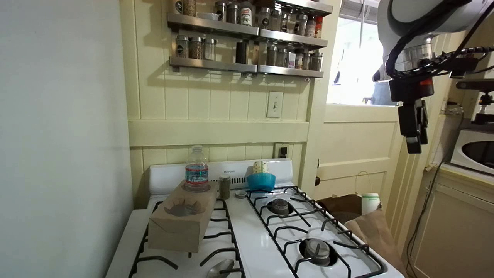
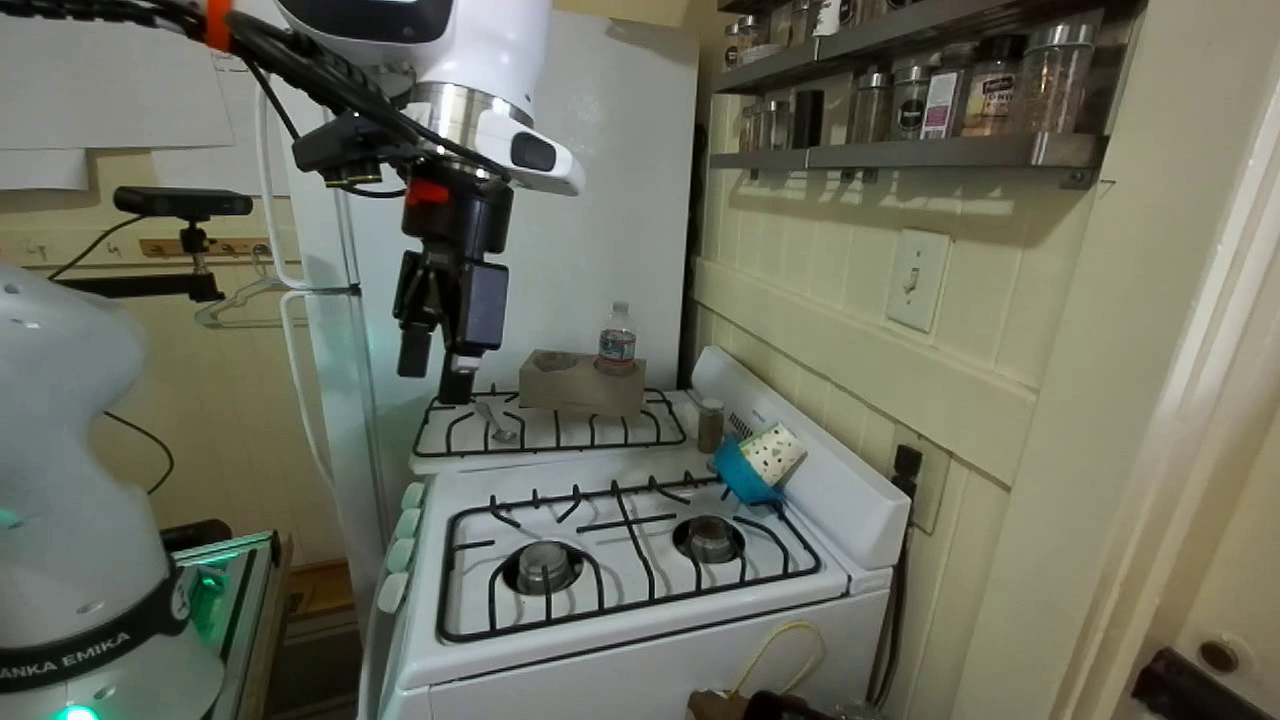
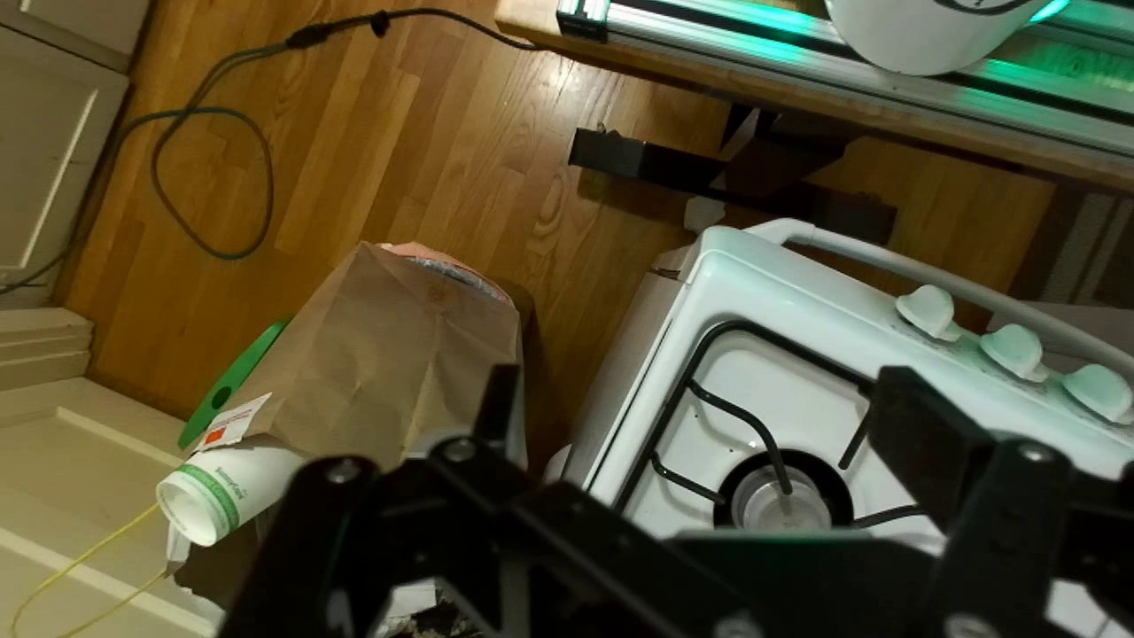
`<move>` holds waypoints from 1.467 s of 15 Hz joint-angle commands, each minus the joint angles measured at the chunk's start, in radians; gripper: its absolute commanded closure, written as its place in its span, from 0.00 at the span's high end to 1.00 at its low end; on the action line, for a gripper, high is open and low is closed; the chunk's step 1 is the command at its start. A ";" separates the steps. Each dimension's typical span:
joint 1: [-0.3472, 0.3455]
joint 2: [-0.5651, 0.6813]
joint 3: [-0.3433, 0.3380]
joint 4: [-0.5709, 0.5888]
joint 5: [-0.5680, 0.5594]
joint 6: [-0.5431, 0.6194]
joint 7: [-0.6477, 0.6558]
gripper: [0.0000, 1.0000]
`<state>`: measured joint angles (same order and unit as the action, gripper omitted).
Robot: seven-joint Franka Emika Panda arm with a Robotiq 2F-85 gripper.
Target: Put the coffee cup into the cup holder
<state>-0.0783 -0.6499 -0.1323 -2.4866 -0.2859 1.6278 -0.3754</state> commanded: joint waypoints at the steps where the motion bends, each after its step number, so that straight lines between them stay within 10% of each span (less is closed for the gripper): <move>1: 0.018 -0.001 -0.014 0.002 -0.006 -0.004 0.008 1.00; 22: 0.006 0.047 -0.010 0.028 0.015 0.077 0.099 1.00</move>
<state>-0.0783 -0.6486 -0.1324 -2.4860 -0.2860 1.6371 -0.3591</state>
